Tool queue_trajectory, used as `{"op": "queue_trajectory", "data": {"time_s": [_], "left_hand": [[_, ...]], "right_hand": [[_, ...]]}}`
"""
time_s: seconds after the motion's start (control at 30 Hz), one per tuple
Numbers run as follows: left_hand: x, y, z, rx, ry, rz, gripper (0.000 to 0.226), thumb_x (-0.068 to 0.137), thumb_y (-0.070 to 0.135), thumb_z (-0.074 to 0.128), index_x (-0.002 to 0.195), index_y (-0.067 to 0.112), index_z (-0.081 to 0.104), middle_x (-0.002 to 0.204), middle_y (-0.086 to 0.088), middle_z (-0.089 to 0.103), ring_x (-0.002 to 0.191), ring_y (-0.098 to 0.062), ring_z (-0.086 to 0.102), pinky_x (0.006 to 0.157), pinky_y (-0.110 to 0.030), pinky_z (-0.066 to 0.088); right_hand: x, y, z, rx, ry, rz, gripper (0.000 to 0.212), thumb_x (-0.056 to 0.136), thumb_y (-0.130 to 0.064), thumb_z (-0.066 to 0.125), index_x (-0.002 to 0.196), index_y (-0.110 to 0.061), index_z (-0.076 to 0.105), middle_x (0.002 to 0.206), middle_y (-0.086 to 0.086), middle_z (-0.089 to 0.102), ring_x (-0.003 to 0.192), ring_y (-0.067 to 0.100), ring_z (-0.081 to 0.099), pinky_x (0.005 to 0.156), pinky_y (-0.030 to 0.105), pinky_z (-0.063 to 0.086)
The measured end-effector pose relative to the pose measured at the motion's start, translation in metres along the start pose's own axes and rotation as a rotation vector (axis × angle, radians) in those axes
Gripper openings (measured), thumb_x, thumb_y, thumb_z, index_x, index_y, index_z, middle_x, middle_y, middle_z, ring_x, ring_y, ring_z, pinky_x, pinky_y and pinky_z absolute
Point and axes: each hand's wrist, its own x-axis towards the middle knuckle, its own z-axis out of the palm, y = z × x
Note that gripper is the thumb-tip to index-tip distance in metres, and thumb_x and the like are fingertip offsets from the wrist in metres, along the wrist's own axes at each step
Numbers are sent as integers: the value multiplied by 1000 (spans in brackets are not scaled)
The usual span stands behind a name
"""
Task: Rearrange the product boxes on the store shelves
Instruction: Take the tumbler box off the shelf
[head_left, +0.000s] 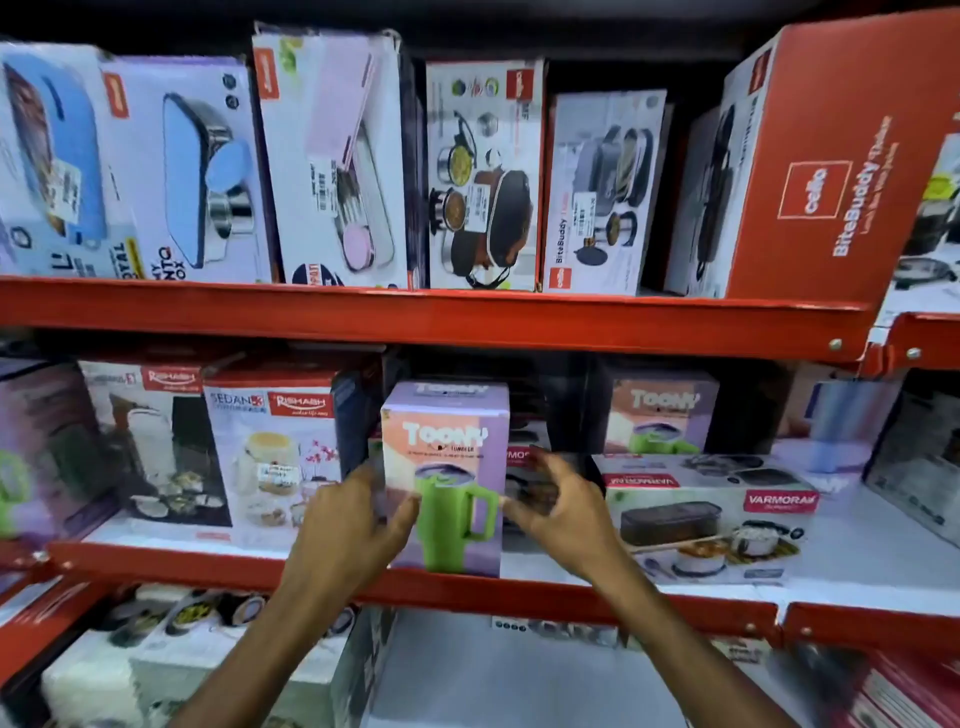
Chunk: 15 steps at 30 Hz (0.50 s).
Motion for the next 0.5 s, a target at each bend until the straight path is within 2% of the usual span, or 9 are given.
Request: {"op": "queue_trajectory", "data": {"time_s": [0.03,0.1,0.13,0.2,0.23,0.3,0.37,0.43,0.5], "left_hand": [[4,1,4,-67,-38,-17,37,88,42,71,108,13,59,74,-3,71,67,-27,68,49,-26,31],[7,2,9,-264,-110,-69,46,88,35,75,122,12,54,83,3,69,74,-18,68,58,-25,43],[5,4,9,-355,-112,-87,46,88,32,76,124,14,54,92,4,72,82,-17,71,66,-28,51],[-5,3,9,-470,-41,-56,48,87,31,78,128,18,57,107,7,78,92,-12,76,76,-28,61],[-12,3,7,-526,9,-26,54,85,34,79,131,19,58,110,10,79,93,-6,77,77,-21,61],[-27,7,-4,-564,124,53,60,79,41,82,130,19,61,102,28,77,89,7,75,74,-7,57],[-45,11,-16,-541,244,139,55,78,45,84,124,24,63,97,45,70,86,15,72,73,-2,53],[-65,13,-28,-512,344,233,43,77,47,81,112,32,61,91,42,68,85,18,69,74,-1,51],[-89,13,-31,-459,432,294,36,78,54,77,100,32,59,87,29,66,81,18,65,76,1,46]], "right_hand": [[4,-2,3,64,-67,37,62,80,-37,83,135,-22,58,105,-25,63,98,1,68,84,11,53],[5,-4,9,136,-160,49,58,82,-25,83,134,-22,60,106,-28,66,101,-6,68,99,30,57],[3,-5,10,173,-162,49,59,82,-20,84,136,-21,60,113,-23,69,105,-5,68,103,38,56],[-6,-6,12,247,-121,28,68,80,-20,85,142,-18,55,132,-6,69,121,11,66,106,45,54],[-13,-9,10,287,-95,7,74,79,-27,85,145,-17,53,136,-2,68,124,14,65,106,44,55],[-30,-17,2,345,-42,-37,81,74,-42,83,145,-18,52,133,-1,70,117,7,69,99,37,59],[-49,-26,-11,338,14,-116,78,76,-48,81,142,-17,56,131,-5,72,111,1,71,92,29,61],[-71,-33,-23,303,53,-205,67,80,-45,81,136,-13,61,127,-3,74,111,5,72,90,27,61],[-96,-32,-32,243,125,-285,55,82,-36,82,125,-5,67,118,1,77,107,4,73,88,22,60]]}}
